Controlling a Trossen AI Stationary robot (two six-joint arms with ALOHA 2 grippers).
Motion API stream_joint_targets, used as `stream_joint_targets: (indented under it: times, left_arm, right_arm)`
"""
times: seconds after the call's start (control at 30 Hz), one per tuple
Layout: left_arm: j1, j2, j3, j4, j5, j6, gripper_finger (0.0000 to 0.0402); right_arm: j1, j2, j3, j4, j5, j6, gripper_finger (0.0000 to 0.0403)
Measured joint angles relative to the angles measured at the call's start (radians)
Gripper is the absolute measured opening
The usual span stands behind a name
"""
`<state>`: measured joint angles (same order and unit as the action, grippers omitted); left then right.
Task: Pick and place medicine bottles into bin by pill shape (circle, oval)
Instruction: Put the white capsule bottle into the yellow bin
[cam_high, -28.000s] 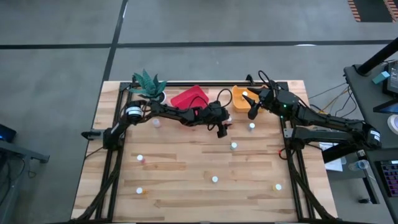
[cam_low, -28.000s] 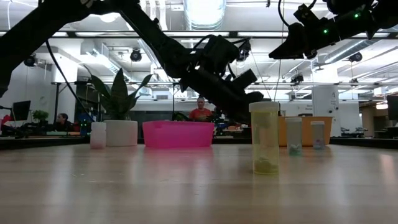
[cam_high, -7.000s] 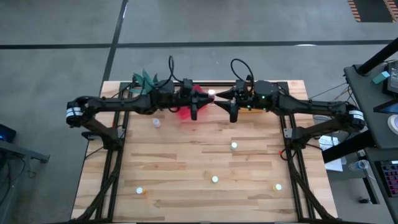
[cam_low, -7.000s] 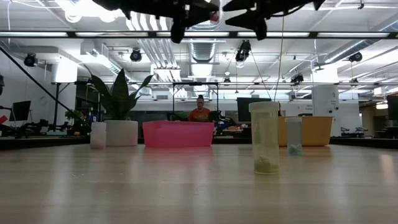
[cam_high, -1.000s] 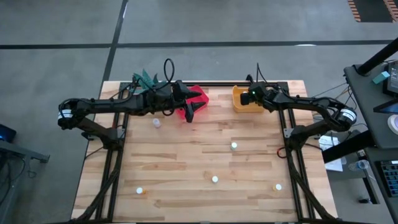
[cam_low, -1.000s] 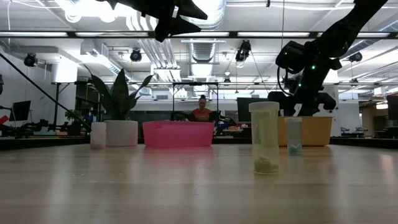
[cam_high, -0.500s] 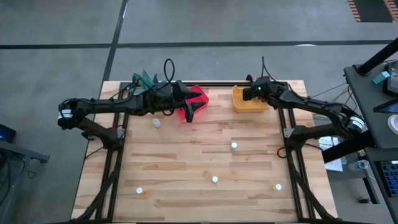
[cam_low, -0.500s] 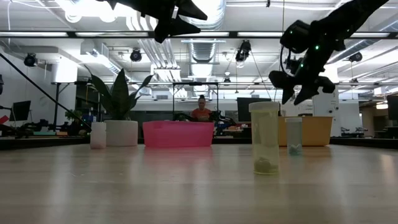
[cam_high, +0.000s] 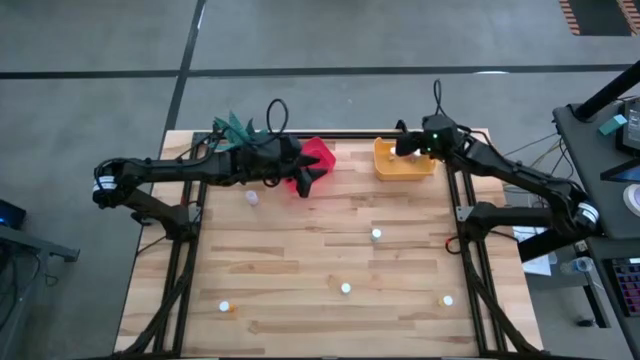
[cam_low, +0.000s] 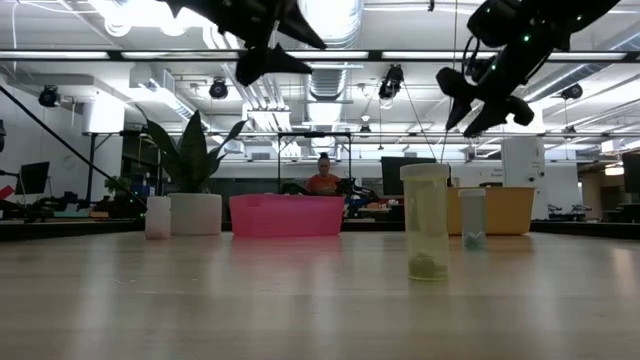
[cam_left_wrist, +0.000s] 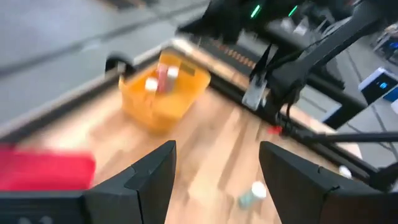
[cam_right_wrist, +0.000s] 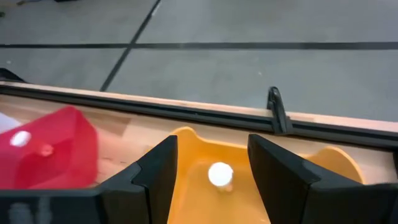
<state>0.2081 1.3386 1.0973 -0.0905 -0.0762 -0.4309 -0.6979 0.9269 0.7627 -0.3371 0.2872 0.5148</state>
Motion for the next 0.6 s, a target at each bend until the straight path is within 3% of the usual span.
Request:
stream_joint_targets:
  times: [0.13, 0.33, 0.6]
  left_arm:
    - [0.0, -0.009, 0.0, -0.14, 0.058, -0.095, 0.0215]
    - [0.0, -0.014, 0.0, -0.484, 0.172, -0.256, 0.0215]
    - [0.041, -0.015, -0.006, -0.883, 0.171, -0.395, 0.0215]
  right_arm:
    - [0.0, -0.018, 0.015, -0.01, -0.015, -0.001, 0.0187]
    - [0.0, -0.023, 0.026, -0.025, -0.03, -0.002, 0.0187]
    - [0.0, -0.021, 0.026, -0.028, -0.034, -0.009, 0.0187]
